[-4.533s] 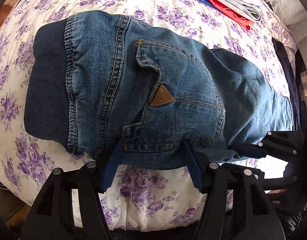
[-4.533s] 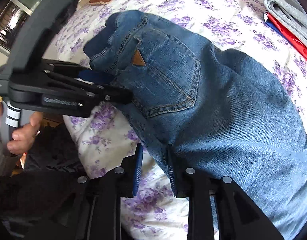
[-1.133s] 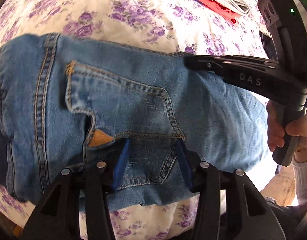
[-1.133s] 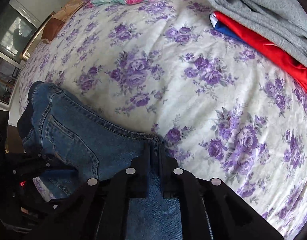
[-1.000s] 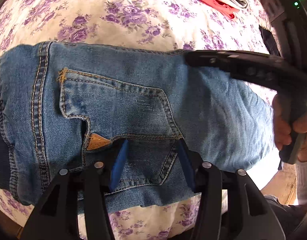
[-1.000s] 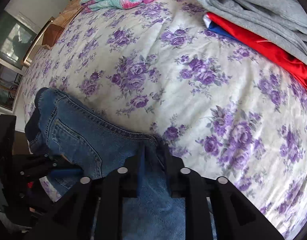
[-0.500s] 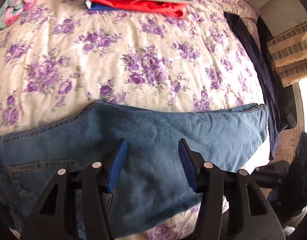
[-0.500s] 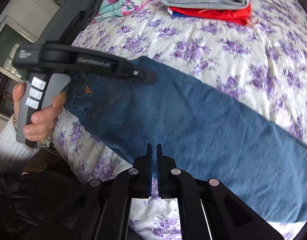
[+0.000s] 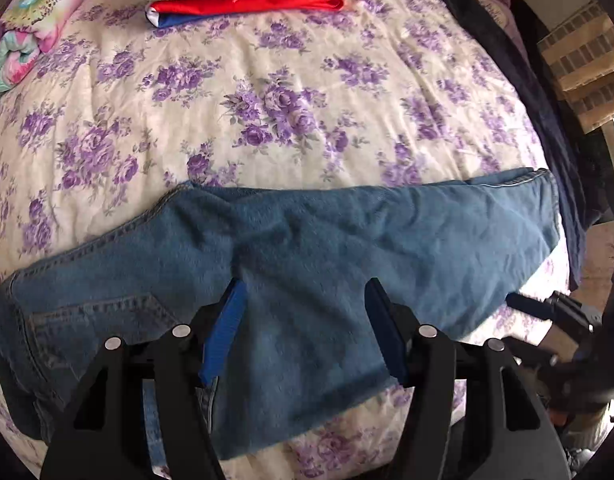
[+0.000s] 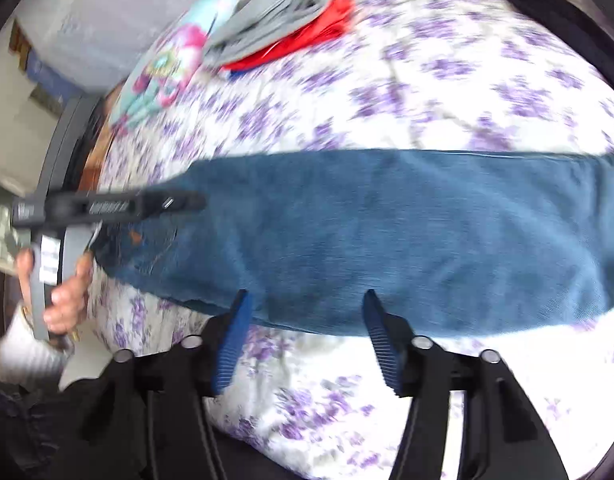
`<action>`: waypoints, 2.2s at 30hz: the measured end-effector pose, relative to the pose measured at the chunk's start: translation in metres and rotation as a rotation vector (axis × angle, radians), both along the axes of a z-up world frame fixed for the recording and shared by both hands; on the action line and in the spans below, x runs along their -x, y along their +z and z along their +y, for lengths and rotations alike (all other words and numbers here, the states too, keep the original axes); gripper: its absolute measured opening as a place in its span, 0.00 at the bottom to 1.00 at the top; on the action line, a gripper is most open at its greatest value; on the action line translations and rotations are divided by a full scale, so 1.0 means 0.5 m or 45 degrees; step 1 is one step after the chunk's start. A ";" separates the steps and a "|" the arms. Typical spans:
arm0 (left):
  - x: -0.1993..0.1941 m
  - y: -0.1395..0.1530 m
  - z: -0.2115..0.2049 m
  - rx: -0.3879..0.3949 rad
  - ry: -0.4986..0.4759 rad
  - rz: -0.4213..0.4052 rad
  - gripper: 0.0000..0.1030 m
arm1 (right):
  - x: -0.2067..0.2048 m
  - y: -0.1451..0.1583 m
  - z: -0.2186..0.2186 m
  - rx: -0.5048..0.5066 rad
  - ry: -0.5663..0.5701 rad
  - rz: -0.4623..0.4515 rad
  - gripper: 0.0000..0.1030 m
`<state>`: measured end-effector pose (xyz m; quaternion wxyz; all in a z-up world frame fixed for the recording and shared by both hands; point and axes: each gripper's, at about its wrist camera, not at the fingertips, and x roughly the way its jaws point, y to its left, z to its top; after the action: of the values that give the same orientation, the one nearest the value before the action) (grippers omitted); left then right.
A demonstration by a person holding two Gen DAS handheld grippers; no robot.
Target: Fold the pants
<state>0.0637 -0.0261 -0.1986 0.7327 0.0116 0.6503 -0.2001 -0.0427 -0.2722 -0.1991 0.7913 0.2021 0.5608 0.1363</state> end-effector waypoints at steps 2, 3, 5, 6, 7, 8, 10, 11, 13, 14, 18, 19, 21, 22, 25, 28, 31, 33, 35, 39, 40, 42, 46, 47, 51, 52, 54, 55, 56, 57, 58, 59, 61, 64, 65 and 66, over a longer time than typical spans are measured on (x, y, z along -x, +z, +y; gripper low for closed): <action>0.043 0.013 0.016 0.065 0.019 -0.003 0.59 | 0.040 0.000 -0.106 -0.041 -0.202 0.023 0.61; 0.061 0.003 0.021 0.076 0.022 0.019 0.59 | 0.062 -0.006 -0.160 -0.056 -0.321 0.039 0.61; 0.088 -0.045 0.023 0.021 0.035 0.079 0.59 | 0.098 -0.029 -0.254 -0.119 -0.517 0.079 0.61; 0.096 -0.079 0.028 -0.006 0.050 0.124 0.58 | 0.112 -0.045 -0.291 -0.158 -0.595 0.112 0.61; 0.104 -0.098 0.043 -0.011 0.062 0.130 0.58 | 0.122 -0.060 -0.319 -0.201 -0.650 0.124 0.61; 0.108 -0.097 0.043 -0.009 0.062 0.099 0.58 | 0.129 -0.073 -0.339 -0.241 -0.690 0.120 0.61; 0.110 -0.088 0.033 -0.043 0.049 0.093 0.59 | 0.133 -0.097 -0.367 -0.288 -0.744 0.117 0.61; 0.109 -0.086 0.029 -0.054 0.045 0.095 0.59 | 0.134 -0.110 -0.376 -0.331 -0.765 0.114 0.61; 0.110 -0.080 0.029 -0.060 0.044 0.100 0.59 | 0.132 -0.132 -0.389 -0.407 -0.806 0.113 0.61; 0.109 -0.075 0.029 -0.056 0.047 0.107 0.58 | 0.130 -0.144 -0.391 -0.432 -0.821 0.114 0.61; 0.110 -0.037 0.022 0.016 0.051 0.113 0.58 | 0.112 -0.187 -0.397 -0.544 -0.862 0.065 0.63; 0.106 -0.026 0.014 0.040 0.040 0.112 0.58 | 0.101 -0.190 -0.399 -0.570 -0.874 0.037 0.63; 0.094 -0.003 -0.014 0.092 -0.006 0.107 0.58 | 0.073 -0.195 -0.405 -0.605 -0.876 -0.007 0.63; 0.085 0.006 -0.036 0.120 -0.031 0.106 0.58 | 0.059 -0.196 -0.405 -0.610 -0.880 -0.018 0.63; 0.057 0.028 -0.131 0.194 -0.114 0.089 0.58 | 0.036 -0.195 -0.404 -0.618 -0.873 -0.031 0.17; 0.043 0.022 -0.240 0.270 -0.172 0.090 0.56 | 0.033 -0.162 -0.387 -0.485 -0.854 -0.049 0.16; 0.039 -0.025 -0.363 0.294 -0.264 0.162 0.17 | 0.024 -0.142 -0.379 -0.411 -0.820 -0.032 0.17; 0.042 -0.059 -0.429 0.254 -0.321 0.170 0.04 | 0.019 -0.136 -0.377 -0.386 -0.800 -0.027 0.17; 0.041 -0.087 -0.470 0.172 -0.318 0.123 0.03 | 0.018 -0.133 -0.373 -0.369 -0.776 -0.032 0.17; 0.012 -0.135 -0.492 0.161 -0.238 0.115 0.02 | 0.014 -0.136 -0.358 -0.307 -0.742 -0.007 0.17; 0.011 -0.136 -0.488 0.177 -0.231 0.126 0.02 | 0.015 -0.136 -0.358 -0.298 -0.744 -0.007 0.17; 0.015 -0.131 -0.473 0.191 -0.236 0.152 0.02 | 0.014 -0.137 -0.362 -0.311 -0.755 0.003 0.17; 0.068 -0.121 -0.436 0.198 -0.270 0.165 0.02 | 0.009 -0.131 -0.361 -0.291 -0.747 0.009 0.17; 0.080 -0.122 -0.427 0.199 -0.276 0.159 0.02 | 0.005 -0.126 -0.357 -0.276 -0.737 0.009 0.17; 0.075 -0.108 -0.387 0.237 -0.233 0.219 0.01 | -0.013 -0.066 -0.315 -0.123 -0.636 -0.034 0.17; 0.068 -0.088 -0.361 0.264 -0.199 0.203 0.01 | -0.019 -0.041 -0.300 -0.074 -0.587 -0.060 0.17; 0.057 -0.039 -0.292 0.317 -0.135 0.126 0.01 | -0.029 0.010 -0.261 0.022 -0.470 -0.124 0.17; 0.051 -0.016 -0.245 0.337 -0.089 0.091 0.01 | -0.033 0.035 -0.237 0.077 -0.403 -0.159 0.17; 0.045 0.001 -0.195 0.340 -0.034 0.061 0.01 | -0.036 0.057 -0.213 0.129 -0.336 -0.189 0.17; 0.039 0.014 -0.139 0.319 0.032 0.027 0.01 | -0.039 0.074 -0.186 0.178 -0.273 -0.213 0.17; 0.033 0.022 -0.088 0.281 0.099 -0.008 0.01 | -0.043 0.089 -0.157 0.225 -0.209 -0.235 0.17; 0.029 0.026 -0.038 0.232 0.171 -0.035 0.01 | -0.046 0.102 -0.127 0.264 -0.139 -0.259 0.17; 0.032 0.014 0.074 0.203 0.316 -0.024 0.02 | -0.055 0.117 -0.058 0.314 0.002 -0.301 0.18; 0.042 -0.016 0.187 0.203 0.486 0.007 0.02 | -0.069 0.121 0.056 0.373 0.211 -0.340 0.18; 0.044 -0.027 0.208 0.189 0.514 0.015 0.02 | -0.074 0.113 0.093 0.391 0.273 -0.341 0.18; 0.047 -0.037 0.222 0.174 0.533 0.020 0.02 | -0.078 0.099 0.130 0.410 0.334 -0.333 0.18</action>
<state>0.0403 0.0852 -0.2173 0.7523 -0.1751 0.6292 -0.0874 -0.0039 -0.2073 -0.1498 0.8547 -0.0205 0.4894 0.1717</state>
